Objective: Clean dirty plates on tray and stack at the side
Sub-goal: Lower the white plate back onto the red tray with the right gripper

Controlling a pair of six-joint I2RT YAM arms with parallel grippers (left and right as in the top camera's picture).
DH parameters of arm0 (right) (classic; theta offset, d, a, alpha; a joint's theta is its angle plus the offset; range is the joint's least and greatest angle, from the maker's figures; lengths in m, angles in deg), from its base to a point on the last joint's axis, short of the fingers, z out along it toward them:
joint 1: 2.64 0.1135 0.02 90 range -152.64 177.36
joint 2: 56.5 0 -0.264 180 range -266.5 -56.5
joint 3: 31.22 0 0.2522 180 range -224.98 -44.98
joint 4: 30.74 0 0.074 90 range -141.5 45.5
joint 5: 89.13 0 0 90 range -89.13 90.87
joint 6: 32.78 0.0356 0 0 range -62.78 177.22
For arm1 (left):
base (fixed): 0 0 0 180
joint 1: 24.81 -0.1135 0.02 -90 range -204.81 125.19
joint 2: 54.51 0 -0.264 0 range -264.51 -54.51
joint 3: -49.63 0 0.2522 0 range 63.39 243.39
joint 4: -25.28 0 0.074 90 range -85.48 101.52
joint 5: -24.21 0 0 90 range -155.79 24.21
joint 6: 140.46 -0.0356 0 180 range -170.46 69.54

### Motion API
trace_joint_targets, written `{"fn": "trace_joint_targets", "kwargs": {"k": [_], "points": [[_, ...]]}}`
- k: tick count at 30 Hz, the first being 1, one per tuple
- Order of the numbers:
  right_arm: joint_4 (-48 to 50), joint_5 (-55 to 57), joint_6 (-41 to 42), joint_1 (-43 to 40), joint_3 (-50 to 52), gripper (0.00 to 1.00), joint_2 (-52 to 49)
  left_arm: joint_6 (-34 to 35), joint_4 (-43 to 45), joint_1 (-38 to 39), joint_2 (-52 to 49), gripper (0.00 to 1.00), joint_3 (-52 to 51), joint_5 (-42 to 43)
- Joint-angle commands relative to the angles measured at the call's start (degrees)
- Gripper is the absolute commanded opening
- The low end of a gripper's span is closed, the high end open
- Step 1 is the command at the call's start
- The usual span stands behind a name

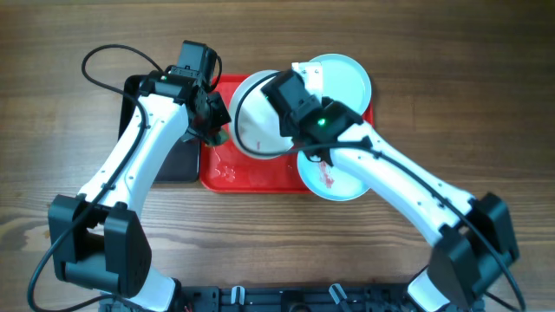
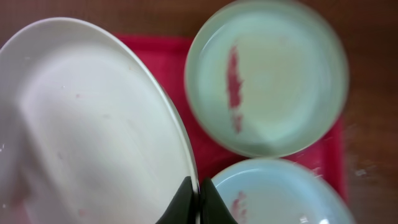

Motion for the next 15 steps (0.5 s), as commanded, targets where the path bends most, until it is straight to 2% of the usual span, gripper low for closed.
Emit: {"fn": "trace_joint_targets", "kwargs": {"k": [1, 6, 10, 15], "points": [[0.2, -17.2, 3.8, -0.6, -0.2, 0.04, -6.5, -0.9, 0.0, -0.2, 0.3, 0.04, -0.1, 0.7], [0.3, -20.7, 8.8, -0.6, -0.2, 0.04, -13.2, -0.9, -0.1, -0.2, 0.3, 0.04, -0.1, 0.7], [0.3, -21.0, 8.2, -0.7, -0.2, 0.08, -14.7, -0.9, -0.1, -0.2, 0.3, 0.04, -0.1, 0.7], [4.2, -21.1, -1.2, -1.7, -0.2, 0.42, -14.7, -0.9, 0.0, -0.2, 0.3, 0.04, -0.1, 0.7]]}}
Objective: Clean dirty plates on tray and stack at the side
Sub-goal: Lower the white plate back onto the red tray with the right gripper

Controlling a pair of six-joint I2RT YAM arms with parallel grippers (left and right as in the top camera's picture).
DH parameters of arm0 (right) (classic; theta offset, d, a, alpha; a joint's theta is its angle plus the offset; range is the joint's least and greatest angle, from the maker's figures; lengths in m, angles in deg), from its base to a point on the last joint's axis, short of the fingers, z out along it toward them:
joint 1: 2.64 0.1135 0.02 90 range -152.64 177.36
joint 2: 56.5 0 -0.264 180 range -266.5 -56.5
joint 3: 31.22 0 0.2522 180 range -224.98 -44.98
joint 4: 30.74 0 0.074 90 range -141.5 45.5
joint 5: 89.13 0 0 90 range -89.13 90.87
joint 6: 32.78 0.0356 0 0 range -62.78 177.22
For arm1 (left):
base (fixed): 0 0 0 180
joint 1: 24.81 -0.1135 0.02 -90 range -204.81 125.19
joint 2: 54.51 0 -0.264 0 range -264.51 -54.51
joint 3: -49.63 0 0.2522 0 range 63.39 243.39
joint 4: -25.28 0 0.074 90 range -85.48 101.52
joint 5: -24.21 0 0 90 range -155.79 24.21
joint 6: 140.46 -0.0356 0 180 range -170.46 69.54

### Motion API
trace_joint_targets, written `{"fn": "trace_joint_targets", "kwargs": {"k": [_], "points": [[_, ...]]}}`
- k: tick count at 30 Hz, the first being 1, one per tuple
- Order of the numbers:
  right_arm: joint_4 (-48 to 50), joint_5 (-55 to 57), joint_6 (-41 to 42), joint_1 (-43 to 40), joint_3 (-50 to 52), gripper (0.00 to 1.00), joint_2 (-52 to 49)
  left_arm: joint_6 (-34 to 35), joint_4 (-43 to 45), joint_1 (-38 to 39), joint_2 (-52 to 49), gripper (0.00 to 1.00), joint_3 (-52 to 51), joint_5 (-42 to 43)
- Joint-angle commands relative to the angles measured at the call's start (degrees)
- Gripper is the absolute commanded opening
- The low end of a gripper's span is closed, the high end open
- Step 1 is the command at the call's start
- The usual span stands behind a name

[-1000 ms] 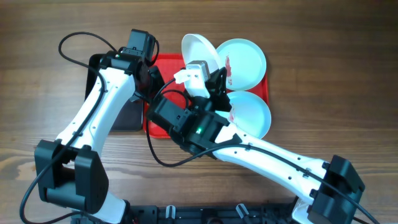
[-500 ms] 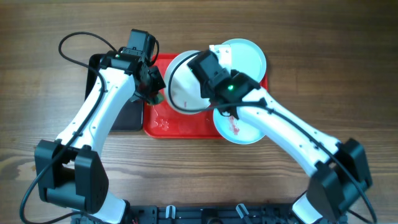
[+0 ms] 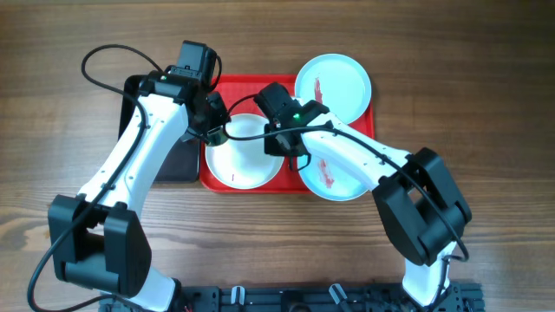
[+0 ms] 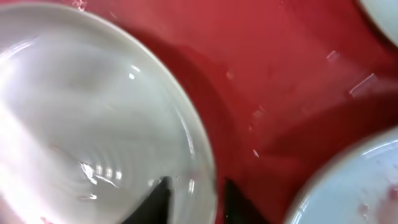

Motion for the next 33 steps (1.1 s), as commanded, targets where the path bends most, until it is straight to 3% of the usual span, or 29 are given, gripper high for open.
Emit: {"fn": "trace_joint_targets", "kwargs": {"k": [1, 5, 15, 23, 33], "points": [[3.4, -1.7, -8.5, -1.2, -0.2, 0.45, -0.4, -0.9, 0.0, -0.2, 0.3, 0.04, -0.1, 0.7], [9.3, -4.1, -18.6, -3.0, -0.2, 0.48, -0.4, -0.9, 0.0, -0.2, 0.3, 0.04, -0.1, 0.7], [14.1, -8.2, -26.0, -6.3, -0.2, 0.48, -0.7, -0.9, 0.0, -0.2, 0.3, 0.04, -0.1, 0.7], [14.4, -15.3, -25.9, -6.3, -0.2, 0.41, -4.1, -0.9, 0.0, -0.2, 0.3, 0.04, -0.1, 0.7], [13.5, -10.3, -17.6, -6.3, -0.2, 0.34, -5.6, -0.9, 0.0, -0.2, 0.3, 0.04, -0.1, 0.7]]}}
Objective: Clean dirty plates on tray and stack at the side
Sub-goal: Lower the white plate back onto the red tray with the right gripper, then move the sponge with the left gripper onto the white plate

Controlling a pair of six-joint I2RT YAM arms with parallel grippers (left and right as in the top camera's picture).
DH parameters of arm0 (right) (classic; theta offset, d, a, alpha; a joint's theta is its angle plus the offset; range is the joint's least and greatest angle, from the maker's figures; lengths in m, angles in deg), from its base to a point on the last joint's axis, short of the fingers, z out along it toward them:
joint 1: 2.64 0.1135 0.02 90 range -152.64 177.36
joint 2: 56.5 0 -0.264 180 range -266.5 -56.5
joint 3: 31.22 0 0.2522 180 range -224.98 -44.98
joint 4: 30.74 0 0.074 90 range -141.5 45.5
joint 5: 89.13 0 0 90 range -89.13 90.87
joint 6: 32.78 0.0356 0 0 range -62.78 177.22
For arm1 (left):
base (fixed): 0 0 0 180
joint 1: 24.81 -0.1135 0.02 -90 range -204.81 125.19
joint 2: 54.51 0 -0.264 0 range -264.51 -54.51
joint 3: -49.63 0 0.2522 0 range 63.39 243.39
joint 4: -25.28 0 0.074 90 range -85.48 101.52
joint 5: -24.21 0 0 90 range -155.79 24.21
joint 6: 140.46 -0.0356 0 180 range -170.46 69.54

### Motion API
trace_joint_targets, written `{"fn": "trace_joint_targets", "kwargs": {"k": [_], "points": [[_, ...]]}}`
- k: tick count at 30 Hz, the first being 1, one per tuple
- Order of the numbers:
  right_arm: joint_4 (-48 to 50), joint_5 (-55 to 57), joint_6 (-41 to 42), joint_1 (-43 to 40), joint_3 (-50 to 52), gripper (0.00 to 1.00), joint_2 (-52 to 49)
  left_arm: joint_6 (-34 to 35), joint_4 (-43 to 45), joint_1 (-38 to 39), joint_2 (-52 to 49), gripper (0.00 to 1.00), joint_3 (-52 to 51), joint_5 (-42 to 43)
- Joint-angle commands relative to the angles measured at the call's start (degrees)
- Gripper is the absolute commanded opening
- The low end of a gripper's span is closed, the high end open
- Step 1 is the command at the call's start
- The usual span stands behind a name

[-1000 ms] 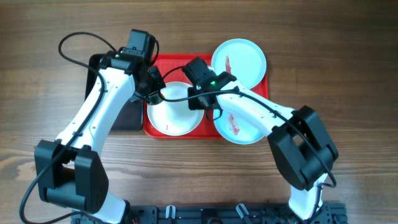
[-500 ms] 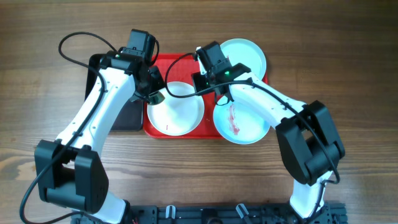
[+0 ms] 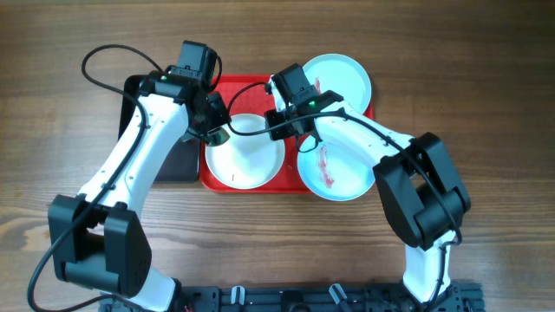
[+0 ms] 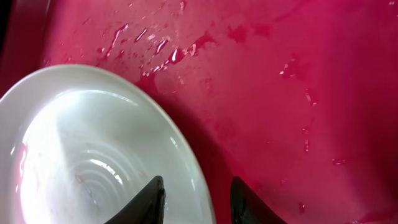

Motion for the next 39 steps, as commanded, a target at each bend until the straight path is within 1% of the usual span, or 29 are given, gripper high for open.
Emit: {"fn": "trace_joint_targets", "kwargs": {"k": [1, 4, 8, 12, 18, 24, 28, 33, 39], "points": [[0.2, 1.6, 3.2, 0.1, -0.2, 0.33, -2.1, -0.9, 0.0, -0.2, 0.3, 0.04, -0.1, 0.7], [-0.6, 1.6, 5.9, 0.1, -0.2, 0.3, -2.4, -0.9, 0.0, -0.2, 0.3, 0.04, -0.1, 0.7], [-1.6, 1.5, 7.1, 0.2, -0.2, 0.28, -2.4, -0.9, 0.0, -0.2, 0.3, 0.04, -0.1, 0.7], [-3.2, 1.4, 8.9, 0.2, -0.2, 0.22, -2.4, -0.9, 0.0, -0.2, 0.3, 0.04, -0.1, 0.7], [-5.5, 2.6, 13.4, 0.2, -0.2, 0.05, -2.4, -0.9, 0.4, -0.2, 0.3, 0.04, -0.1, 0.7], [-6.4, 8.8, 24.3, -0.9, -0.2, 0.04, -2.3, -0.9, 0.3, -0.2, 0.3, 0.04, -0.1, 0.7], [-7.2, 9.6, 28.4, -3.0, -0.2, 0.04, -2.3, -0.9, 0.4, -0.2, 0.3, 0.04, -0.1, 0.7], [-7.2, 8.9, 29.0, -4.6, -0.2, 0.04, -2.3, -0.9, 1.9, -0.2, 0.2, 0.04, -0.6, 0.7], [-7.2, 7.6, 28.5, -4.6, -0.2, 0.04, -2.4, -0.9, 12.6, 0.5, -1.8, 0.04, -5.9, 0.7]]}}
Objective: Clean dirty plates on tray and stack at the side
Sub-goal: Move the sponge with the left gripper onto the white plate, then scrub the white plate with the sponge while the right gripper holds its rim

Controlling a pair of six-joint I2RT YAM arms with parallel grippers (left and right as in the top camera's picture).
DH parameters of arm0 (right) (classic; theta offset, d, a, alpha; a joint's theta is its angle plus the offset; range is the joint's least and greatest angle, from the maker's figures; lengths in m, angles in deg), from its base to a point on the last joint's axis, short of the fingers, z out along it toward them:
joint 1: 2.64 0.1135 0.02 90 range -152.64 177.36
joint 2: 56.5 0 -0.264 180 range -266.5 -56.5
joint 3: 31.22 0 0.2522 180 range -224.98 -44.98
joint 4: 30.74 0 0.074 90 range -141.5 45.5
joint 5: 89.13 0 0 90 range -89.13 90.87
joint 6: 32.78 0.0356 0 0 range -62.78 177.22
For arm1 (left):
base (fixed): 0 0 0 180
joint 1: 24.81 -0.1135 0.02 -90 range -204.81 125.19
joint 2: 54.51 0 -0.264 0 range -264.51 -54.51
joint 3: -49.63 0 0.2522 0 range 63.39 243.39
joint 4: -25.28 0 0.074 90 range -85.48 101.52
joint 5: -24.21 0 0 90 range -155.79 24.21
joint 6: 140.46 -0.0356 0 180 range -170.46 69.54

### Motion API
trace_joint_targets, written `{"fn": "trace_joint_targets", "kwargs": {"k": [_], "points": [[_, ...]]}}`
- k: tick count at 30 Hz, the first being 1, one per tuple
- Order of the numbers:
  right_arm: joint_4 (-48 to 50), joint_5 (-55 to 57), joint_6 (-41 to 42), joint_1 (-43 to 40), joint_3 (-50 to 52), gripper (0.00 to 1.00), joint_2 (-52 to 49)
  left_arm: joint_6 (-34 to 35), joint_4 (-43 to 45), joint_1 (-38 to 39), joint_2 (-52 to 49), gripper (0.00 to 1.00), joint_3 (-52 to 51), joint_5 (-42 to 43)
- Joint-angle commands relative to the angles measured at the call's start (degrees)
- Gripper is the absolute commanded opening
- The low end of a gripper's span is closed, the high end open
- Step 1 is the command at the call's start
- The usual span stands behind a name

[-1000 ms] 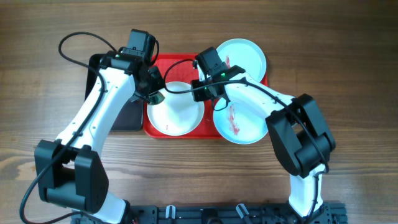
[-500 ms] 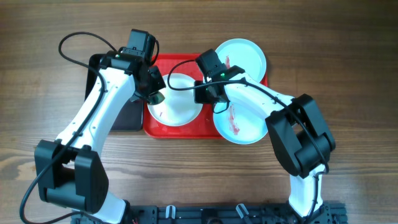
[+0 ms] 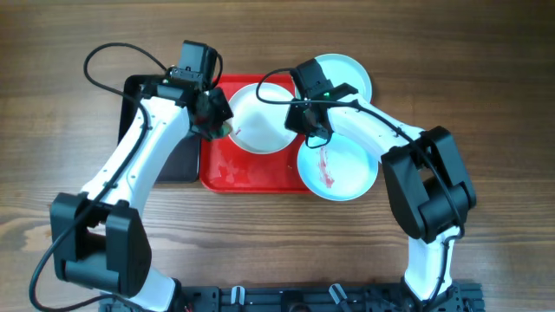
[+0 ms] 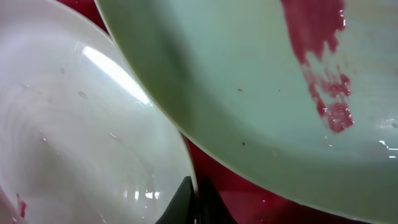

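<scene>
My right gripper (image 4: 196, 200) is shut on the rim of a white plate (image 4: 81, 124), which still has a small red speck. In the overhead view this white plate (image 3: 260, 117) is tilted up over the back of the red tray (image 3: 251, 173), with the right gripper (image 3: 297, 120) at its right edge. The left gripper (image 3: 222, 126) is at the plate's left edge, with a small green sponge (image 3: 227, 129) at its tips. A pale blue plate (image 3: 347, 169) smeared red lies at the tray's front right. A second blue plate (image 3: 347, 74) is at the back right.
A black mat (image 3: 169, 160) lies on the wooden table just left of the tray, under the left arm. The smeared blue plate (image 4: 280, 93) fills the upper right of the right wrist view, close above the red tray (image 4: 249, 193).
The white plate lay flat on the front left of the tray with my right jaws open astride its rim. Now the jaws are shut on the rim and the plate is raised and tilted farther back.
At first my right gripper held the white plate tilted above the tray. Then the plate lay flat on the tray's front left with the jaws open at its rim, and stayed so. Now it is gripped and lifted again beside the left gripper.
</scene>
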Motion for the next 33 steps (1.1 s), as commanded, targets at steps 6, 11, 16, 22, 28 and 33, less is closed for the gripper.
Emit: {"fn": "trace_joint_targets", "kwargs": {"k": [6, 11, 16, 22, 28, 33], "points": [[-0.8, 1.4, 0.1, 0.0, 0.0, 0.04, -1.4, -2.1, 15.3, 3.8, -4.8, 0.04, -5.9, 0.6], [-0.7, 1.4, 0.0, 0.0, 0.0, 0.05, -1.4, -10.0, 20.5, 7.3, -8.5, 0.04, -5.9, 0.3], [-0.7, 1.4, 0.0, 0.0, 0.0, 0.04, -1.4, -11.6, 22.2, 8.7, -13.4, 0.04, -5.9, -5.9], [-0.7, 1.4, 0.0, 0.0, 0.0, 0.04, -1.4, -14.7, 21.6, 7.9, -15.5, 0.04, -5.9, -6.3], [-0.7, 1.4, 0.0, 0.0, 0.0, 0.04, -1.4, -19.4, 24.5, 7.2, -15.5, 0.04, -5.9, -10.8], [-0.7, 1.4, 0.0, 0.0, 0.0, 0.05, -1.4, -23.4, 30.1, 6.3, -15.7, 0.04, -5.9, -12.3]]}}
